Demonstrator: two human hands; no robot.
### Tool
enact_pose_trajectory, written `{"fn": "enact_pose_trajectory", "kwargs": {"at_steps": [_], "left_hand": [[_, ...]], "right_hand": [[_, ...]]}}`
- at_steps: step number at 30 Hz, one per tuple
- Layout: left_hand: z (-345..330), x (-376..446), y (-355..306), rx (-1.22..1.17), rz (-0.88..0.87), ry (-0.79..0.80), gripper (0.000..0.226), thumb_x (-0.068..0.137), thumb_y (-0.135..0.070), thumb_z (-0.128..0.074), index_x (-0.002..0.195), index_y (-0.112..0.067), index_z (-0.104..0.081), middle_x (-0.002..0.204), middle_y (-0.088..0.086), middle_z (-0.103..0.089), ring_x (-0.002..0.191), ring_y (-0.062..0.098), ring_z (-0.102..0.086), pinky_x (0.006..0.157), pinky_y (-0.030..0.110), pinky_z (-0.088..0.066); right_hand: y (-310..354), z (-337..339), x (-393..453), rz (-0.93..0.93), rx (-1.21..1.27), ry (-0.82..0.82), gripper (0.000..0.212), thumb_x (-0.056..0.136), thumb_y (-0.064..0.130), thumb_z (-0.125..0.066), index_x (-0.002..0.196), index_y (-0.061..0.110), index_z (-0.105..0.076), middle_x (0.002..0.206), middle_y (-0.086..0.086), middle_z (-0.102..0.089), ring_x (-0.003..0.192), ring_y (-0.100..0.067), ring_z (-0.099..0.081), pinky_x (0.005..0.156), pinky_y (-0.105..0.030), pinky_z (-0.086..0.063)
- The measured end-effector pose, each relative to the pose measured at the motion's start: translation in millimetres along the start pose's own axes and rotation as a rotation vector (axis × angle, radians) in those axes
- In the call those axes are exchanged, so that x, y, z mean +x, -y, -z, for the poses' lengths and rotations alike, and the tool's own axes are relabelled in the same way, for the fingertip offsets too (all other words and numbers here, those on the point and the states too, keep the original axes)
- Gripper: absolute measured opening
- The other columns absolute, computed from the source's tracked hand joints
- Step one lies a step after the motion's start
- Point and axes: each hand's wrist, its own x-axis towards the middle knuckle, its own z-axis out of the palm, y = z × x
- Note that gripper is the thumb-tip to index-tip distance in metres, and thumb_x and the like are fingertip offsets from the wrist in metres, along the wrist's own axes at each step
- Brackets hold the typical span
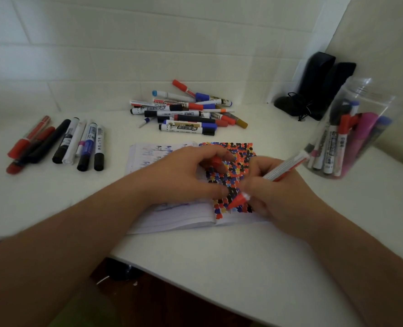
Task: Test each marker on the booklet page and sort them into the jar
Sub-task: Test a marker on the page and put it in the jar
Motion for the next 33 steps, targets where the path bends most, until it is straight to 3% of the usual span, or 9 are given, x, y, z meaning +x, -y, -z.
{"fn": "enact_pose_trajectory", "kwargs": {"at_steps": [2, 4, 7, 9, 12, 16, 19, 28, 33], "left_hand": [[5.3, -3.6, -1.9, -0.251, 0.04, -0.064, 0.034, 0.1, -0.037, -0.062, 0.133, -0.046, -0.061, 0.117, -0.017, -0.072, 0.11, -0.002, -0.065, 0.102, 0.034, -0.051], [9.5, -6.0, -2.6, -0.383, 0.077, -0.152, 0.031, 0.109, -0.032, -0.043, 0.13, -0.038, -0.066, 0.111, -0.012, -0.076, 0.104, 0.003, -0.066, 0.092, 0.028, -0.048], [11.2, -5.0, -1.1, -0.47, 0.081, -0.233, 0.032, 0.11, -0.021, -0.043, 0.124, -0.031, -0.07, 0.103, -0.005, -0.078, 0.09, 0.008, -0.066, 0.075, 0.016, -0.047], [11.4, -4.0, -0.6, -0.514, 0.086, -0.257, 0.034, 0.108, -0.018, -0.047, 0.13, -0.037, -0.065, 0.103, -0.002, -0.079, 0.088, 0.007, -0.066, 0.072, 0.013, -0.049], [11.5, -5.0, -3.3, -0.523, 0.094, -0.258, 0.038, 0.11, -0.02, -0.044, 0.136, -0.044, -0.057, 0.105, -0.002, -0.079, 0.089, 0.009, -0.066, 0.074, 0.015, -0.049], [9.1, -5.4, -9.2, -0.504, 0.129, -0.261, 0.023, 0.111, -0.024, -0.041, 0.124, -0.033, -0.057, 0.099, -0.007, -0.079, 0.085, 0.005, -0.066, 0.076, 0.026, -0.042], [8.4, -4.6, -7.7, -0.468, 0.144, -0.266, 0.016, 0.109, -0.026, -0.043, 0.117, -0.031, -0.057, 0.088, -0.012, -0.077, 0.075, -0.005, -0.062, 0.073, 0.023, -0.042], [5.6, -5.2, 0.5, -0.399, 0.06, -0.179, 0.022, 0.112, -0.024, -0.035, 0.117, -0.027, -0.056, 0.102, -0.004, -0.078, 0.101, 0.018, -0.067, 0.102, 0.048, -0.05], [4.8, -4.3, 2.1, -0.384, 0.037, -0.187, 0.018, 0.111, -0.026, -0.039, 0.114, -0.029, -0.056, 0.098, -0.004, -0.078, 0.1, 0.016, -0.068, 0.096, 0.04, -0.052]], "right_hand": [[3.9, 12.1, 2.1, 0.009, 0.27, -0.005, 0.028, 0.082, 0.004, -0.076, 0.072, 0.011, -0.051, 0.047, -0.001, -0.042, 0.036, -0.011, -0.028, 0.039, -0.017, -0.019], [6.9, 23.9, 3.3, 0.079, 0.32, -0.017, 0.018, 0.08, 0.012, -0.075, 0.078, 0.015, -0.057, 0.051, 0.0, -0.044, 0.039, -0.011, -0.03, 0.04, -0.016, -0.024], [6.5, 33.1, 4.1, 0.128, 0.29, -0.019, 0.01, 0.082, 0.018, -0.081, 0.085, 0.017, -0.071, 0.063, -0.007, -0.056, 0.051, -0.018, -0.046, 0.044, -0.021, -0.04], [5.7, 34.1, 3.6, 0.093, 0.315, -0.005, 0.017, 0.089, 0.023, -0.063, 0.091, 0.015, -0.078, 0.075, -0.011, -0.065, 0.06, -0.02, -0.055, 0.048, -0.025, -0.047], [4.2, 31.4, 3.2, 0.061, 0.269, 0.005, 0.036, 0.086, 0.021, -0.049, 0.101, 0.012, -0.08, 0.085, -0.018, -0.07, 0.061, -0.022, -0.057, 0.048, -0.025, -0.047], [4.0, 26.2, 3.2, 0.063, 0.142, -0.031, 0.036, 0.083, 0.018, -0.051, 0.103, 0.018, -0.081, 0.089, -0.019, -0.073, 0.06, -0.024, -0.058, 0.048, -0.027, -0.045], [4.8, 24.2, 2.9, 0.066, 0.134, -0.035, 0.034, 0.082, 0.017, -0.052, 0.1, 0.02, -0.08, 0.09, -0.019, -0.074, 0.059, -0.025, -0.058, 0.046, -0.026, -0.045], [5.3, 20.8, 4.3, 0.069, 0.125, -0.077, 0.025, 0.083, 0.017, -0.053, 0.093, 0.024, -0.074, 0.093, -0.02, -0.075, 0.06, -0.027, -0.059, 0.048, -0.028, -0.046], [4.7, 20.2, 3.6, 0.076, 0.103, -0.079, 0.018, 0.094, 0.01, -0.057, 0.09, 0.023, -0.069, 0.097, -0.02, -0.075, 0.062, -0.028, -0.061, 0.051, -0.03, -0.048]]}}
